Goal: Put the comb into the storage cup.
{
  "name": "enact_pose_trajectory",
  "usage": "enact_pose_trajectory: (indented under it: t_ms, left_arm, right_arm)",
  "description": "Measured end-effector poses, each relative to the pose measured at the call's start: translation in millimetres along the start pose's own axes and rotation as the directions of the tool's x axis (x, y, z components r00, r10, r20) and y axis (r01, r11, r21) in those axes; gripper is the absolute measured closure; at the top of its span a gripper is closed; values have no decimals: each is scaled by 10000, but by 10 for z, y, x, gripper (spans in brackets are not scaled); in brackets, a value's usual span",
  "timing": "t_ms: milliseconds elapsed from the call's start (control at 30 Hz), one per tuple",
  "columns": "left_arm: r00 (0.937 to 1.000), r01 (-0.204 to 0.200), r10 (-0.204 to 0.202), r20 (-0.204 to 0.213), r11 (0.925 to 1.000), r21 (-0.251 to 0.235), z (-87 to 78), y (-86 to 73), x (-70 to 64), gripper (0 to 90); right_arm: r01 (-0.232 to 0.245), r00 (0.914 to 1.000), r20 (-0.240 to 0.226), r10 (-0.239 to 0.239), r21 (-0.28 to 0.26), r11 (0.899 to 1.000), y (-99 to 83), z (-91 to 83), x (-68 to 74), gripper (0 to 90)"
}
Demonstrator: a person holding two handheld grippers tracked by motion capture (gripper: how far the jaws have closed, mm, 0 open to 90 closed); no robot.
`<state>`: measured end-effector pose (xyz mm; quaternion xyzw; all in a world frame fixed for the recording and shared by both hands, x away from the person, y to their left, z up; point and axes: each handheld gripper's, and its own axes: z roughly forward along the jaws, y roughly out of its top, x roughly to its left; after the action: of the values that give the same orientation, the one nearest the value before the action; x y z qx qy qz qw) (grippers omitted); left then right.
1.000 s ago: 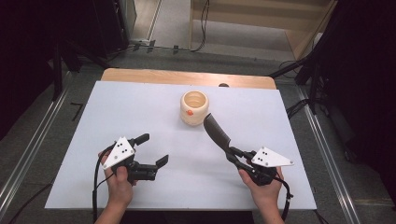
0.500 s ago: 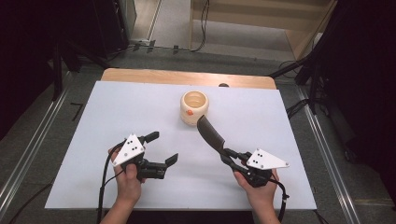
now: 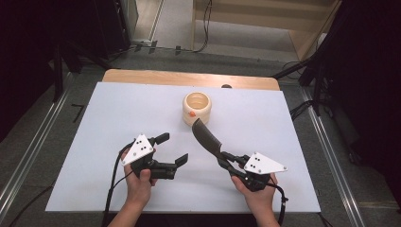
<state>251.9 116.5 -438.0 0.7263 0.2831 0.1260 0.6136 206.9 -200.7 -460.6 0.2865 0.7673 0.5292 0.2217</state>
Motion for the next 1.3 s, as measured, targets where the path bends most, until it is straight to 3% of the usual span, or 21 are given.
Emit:
enact_pose_trajectory:
  t_ms: [333, 567, 833, 1300]
  left_arm:
    - [9995, 282, -284, 144, 9995, 154, 88, -14, -61, 66]
    - [9986, 474, -478, 230, 9987, 193, 142, -17, -120, 127]
    - [9893, 1379, -1383, 467, 9904, 121, 215, 9, -158, 207]
    - [9809, 1912, -1914, 359, 9815, 91, 284, 72, -230, 374]
  right_arm:
    - [117, 9997, -218, -118, -61, 9999, 23, 57, 66, 704]
    - [243, 9991, -349, -245, -73, 9997, 37, 100, 118, 704]
    - [350, 9986, -401, -352, -57, 9994, 47, 122, 161, 704]
    - [591, 9964, -596, -596, -92, 9982, 54, 200, 260, 704]
